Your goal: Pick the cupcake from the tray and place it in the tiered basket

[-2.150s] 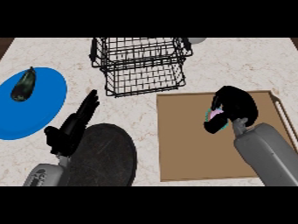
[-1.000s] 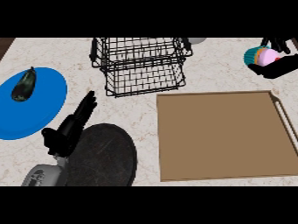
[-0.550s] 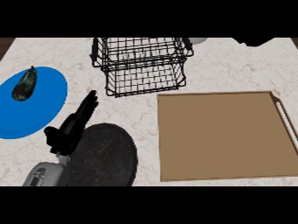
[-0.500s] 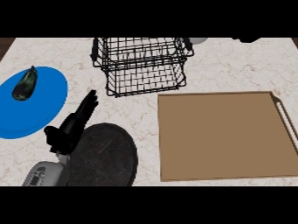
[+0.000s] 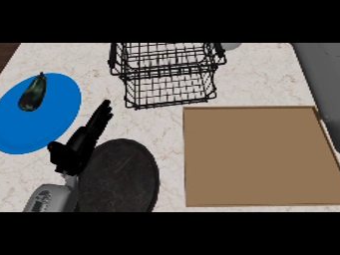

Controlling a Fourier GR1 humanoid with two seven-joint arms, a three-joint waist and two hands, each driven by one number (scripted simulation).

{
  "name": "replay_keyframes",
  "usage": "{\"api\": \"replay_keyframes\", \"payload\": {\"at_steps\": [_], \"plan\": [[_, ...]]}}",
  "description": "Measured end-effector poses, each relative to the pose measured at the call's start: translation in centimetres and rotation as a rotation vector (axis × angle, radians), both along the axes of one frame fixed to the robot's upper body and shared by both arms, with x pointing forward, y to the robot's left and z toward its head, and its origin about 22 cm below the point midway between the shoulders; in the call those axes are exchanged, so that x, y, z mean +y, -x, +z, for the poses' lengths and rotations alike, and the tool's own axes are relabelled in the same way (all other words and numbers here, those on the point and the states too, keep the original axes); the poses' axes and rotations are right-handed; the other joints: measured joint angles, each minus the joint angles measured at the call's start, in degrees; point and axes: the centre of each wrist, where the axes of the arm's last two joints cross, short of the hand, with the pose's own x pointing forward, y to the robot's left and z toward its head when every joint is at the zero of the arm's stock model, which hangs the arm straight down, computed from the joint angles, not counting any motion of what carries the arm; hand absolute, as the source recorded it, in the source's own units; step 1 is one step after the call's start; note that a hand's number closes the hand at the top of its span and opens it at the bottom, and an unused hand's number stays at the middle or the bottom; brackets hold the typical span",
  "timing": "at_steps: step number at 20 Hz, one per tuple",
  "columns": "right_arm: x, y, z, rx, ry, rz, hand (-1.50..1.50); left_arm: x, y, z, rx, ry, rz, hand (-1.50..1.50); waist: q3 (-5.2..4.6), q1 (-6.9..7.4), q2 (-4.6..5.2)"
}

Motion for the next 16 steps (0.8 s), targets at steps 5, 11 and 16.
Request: {"api": "replay_keyframes", "payload": {"at_steps": [5, 11, 16], "plan": [[3.8, -0.8, 0.2, 0.036, 0.023, 0.029, 1.5, -0.5, -0.1, 0.0, -0.004, 0.001, -0.009, 0.0, -0.02, 0.55, 0.3], [8.2, -1.0, -2.0, 0.062, 0.034, 0.065, 1.5, -0.2, -0.5, 0.0, -0.003, -0.003, -0.015, 0.0, -0.02, 0.8, 0.51], [10.5, -1.1, -3.4, 0.085, 0.008, 0.085, 1.5, -0.2, -1.0, 0.1, -0.011, 0.001, -0.027, 0.0, -0.04, 1.19, 0.76]]}}
